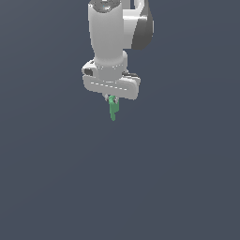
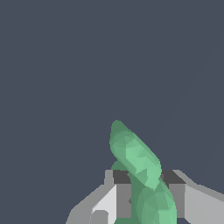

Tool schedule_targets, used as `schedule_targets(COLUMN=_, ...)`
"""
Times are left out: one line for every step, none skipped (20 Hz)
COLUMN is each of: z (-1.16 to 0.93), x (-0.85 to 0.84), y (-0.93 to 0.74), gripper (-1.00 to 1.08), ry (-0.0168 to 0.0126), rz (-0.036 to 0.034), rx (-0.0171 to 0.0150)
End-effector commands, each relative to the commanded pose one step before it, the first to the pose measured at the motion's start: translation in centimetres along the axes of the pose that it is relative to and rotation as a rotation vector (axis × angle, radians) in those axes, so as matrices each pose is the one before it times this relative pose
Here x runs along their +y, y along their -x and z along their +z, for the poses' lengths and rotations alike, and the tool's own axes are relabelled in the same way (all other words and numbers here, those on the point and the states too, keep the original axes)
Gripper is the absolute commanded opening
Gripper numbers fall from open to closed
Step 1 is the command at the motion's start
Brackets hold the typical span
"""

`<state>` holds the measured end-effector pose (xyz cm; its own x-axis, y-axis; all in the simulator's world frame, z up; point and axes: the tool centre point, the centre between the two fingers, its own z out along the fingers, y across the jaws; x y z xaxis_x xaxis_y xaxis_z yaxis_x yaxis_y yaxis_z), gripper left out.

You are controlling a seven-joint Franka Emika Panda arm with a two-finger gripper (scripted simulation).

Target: Pick up the object and move it to a goal position.

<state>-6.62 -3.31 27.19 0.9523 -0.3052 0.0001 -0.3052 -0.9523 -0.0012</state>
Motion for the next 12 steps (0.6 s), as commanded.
schedule_targets(z=-2.819, x=1.126, y=0.310, gripper=-1.00, ry=0.00006, rz=-0.00018, rx=-0.00068)
schedule_targets(z=-1.078, x=0.422, y=0.085, gripper=-1.00, ry=0.00000, rz=0.00000, rx=0.00000)
schedule_targets(z=-1.052, x=0.411, y=0.078, gripper=-1.00, ry=0.00000, rz=0.00000, rx=0.00000)
schedule_targets(z=-1.023, x=0.399, y=0.072, gripper=-1.00, ry=0.00000, rz=0.00000, rx=0.00000)
schedule_targets(z=-0.987, x=0.385, y=0.066, gripper=-1.00, ry=0.00000, rz=0.00000, rx=0.00000)
schedule_targets(z=-0.944, x=0.368, y=0.060, gripper=-1.00, ry=0.00000, rz=0.00000, rx=0.00000)
schedule_targets(z=-0.894, x=0.348, y=0.054, gripper=-1.00, ry=0.00000, rz=0.00000, rx=0.00000)
schedule_targets(z=-0.841, x=0.327, y=0.046, gripper=-1.00, ry=0.00000, rz=0.00000, rx=0.00000)
schedule_targets(z=-0.784, x=0.304, y=0.036, gripper=-1.00, ry=0.00000, rz=0.00000, rx=0.00000)
schedule_targets(z=-0.728, x=0.282, y=0.027, gripper=-1.00, ry=0.00000, rz=0.00000, rx=0.00000)
schedule_targets(z=-0.681, x=0.263, y=0.024, gripper=-1.00, ry=0.00034, rz=0.00029, rx=0.00020)
schedule_targets(z=-0.621, x=0.240, y=0.014, gripper=-1.00, ry=0.00000, rz=0.00000, rx=0.00000)
